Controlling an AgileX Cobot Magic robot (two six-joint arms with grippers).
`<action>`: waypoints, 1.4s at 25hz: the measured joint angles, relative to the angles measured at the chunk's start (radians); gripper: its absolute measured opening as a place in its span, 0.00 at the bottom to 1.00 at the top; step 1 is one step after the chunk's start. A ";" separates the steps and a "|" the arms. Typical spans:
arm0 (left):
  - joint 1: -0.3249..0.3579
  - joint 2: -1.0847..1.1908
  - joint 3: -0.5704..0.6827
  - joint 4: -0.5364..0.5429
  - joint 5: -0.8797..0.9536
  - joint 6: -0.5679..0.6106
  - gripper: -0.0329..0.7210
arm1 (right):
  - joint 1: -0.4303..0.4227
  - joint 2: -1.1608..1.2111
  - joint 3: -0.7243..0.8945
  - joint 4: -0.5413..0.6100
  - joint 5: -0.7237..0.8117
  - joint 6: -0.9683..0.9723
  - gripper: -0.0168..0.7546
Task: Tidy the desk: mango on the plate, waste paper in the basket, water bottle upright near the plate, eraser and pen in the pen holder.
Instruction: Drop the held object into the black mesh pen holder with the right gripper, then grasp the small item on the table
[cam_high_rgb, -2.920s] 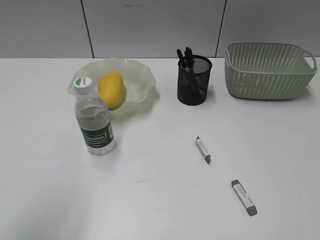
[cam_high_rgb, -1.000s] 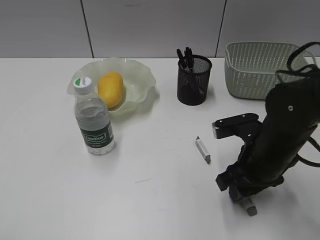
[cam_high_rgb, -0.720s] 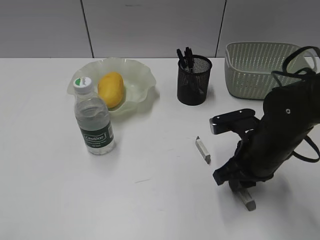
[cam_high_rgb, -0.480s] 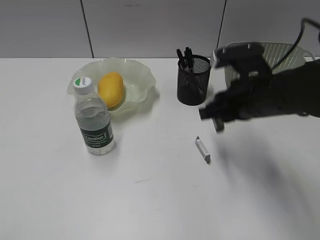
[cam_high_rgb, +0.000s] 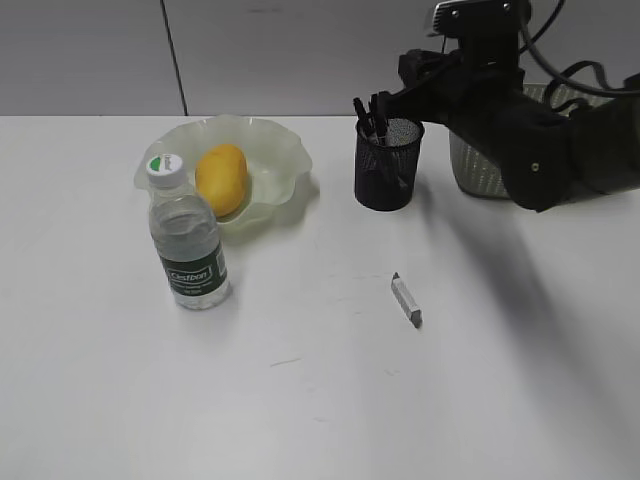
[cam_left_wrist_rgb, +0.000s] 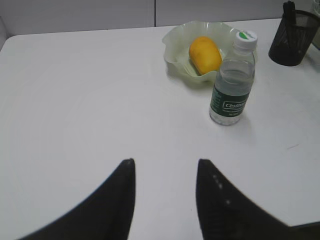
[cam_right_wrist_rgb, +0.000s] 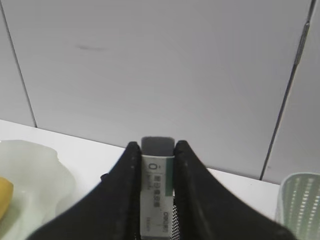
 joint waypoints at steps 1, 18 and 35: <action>0.000 0.000 0.000 0.000 0.000 0.000 0.45 | 0.000 0.026 -0.029 0.000 0.004 0.000 0.24; 0.000 0.000 0.001 0.000 0.000 0.000 0.40 | -0.001 -0.296 -0.002 0.014 0.520 -0.048 0.65; 0.001 0.167 -0.002 -0.084 -0.001 0.125 0.37 | -0.001 -1.674 0.474 -0.174 1.917 0.126 0.55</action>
